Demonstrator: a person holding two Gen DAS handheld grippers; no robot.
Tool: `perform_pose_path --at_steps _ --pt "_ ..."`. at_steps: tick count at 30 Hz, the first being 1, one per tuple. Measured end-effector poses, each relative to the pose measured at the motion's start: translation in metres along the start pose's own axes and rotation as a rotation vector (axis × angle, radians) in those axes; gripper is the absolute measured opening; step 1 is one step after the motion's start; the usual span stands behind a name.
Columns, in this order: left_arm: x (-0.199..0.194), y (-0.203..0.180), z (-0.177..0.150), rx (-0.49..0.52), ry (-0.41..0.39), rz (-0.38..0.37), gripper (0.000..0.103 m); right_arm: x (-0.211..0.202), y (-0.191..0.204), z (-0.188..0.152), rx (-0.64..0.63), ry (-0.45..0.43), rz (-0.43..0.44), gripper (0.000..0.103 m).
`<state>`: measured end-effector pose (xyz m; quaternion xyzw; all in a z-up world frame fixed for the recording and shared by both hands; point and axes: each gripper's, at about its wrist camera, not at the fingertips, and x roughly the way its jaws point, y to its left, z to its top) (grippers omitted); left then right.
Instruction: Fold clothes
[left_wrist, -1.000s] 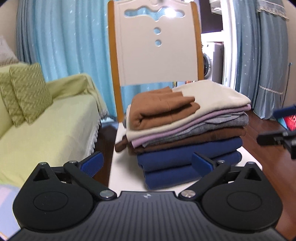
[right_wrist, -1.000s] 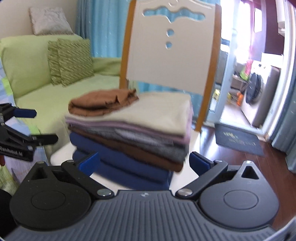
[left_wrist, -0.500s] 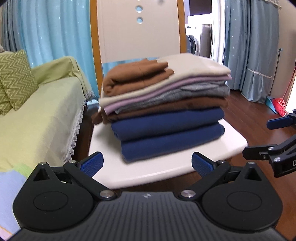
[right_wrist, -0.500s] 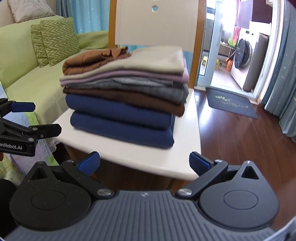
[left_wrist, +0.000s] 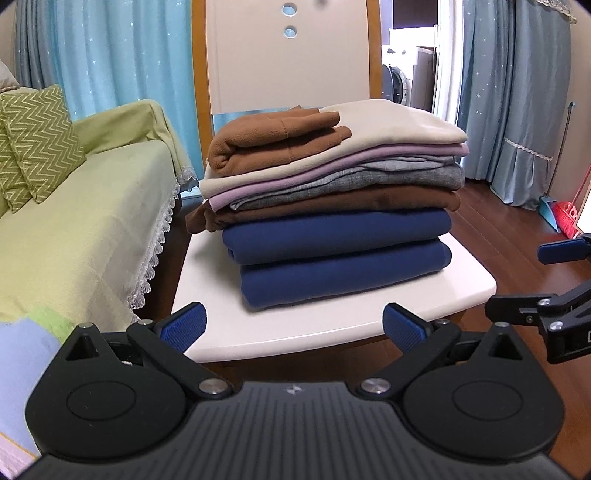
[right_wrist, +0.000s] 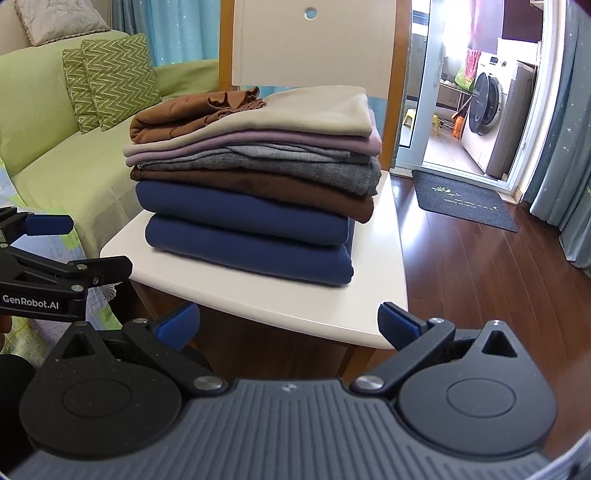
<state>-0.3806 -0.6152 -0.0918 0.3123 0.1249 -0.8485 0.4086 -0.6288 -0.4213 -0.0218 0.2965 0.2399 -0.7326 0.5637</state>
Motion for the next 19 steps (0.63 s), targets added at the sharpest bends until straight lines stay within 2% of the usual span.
perform_pose_path --at_steps 19 --pt "0.0000 -0.0062 -0.0047 0.019 -0.014 -0.009 0.102 0.0064 0.0006 -0.0005 0.001 0.012 -0.004 0.102"
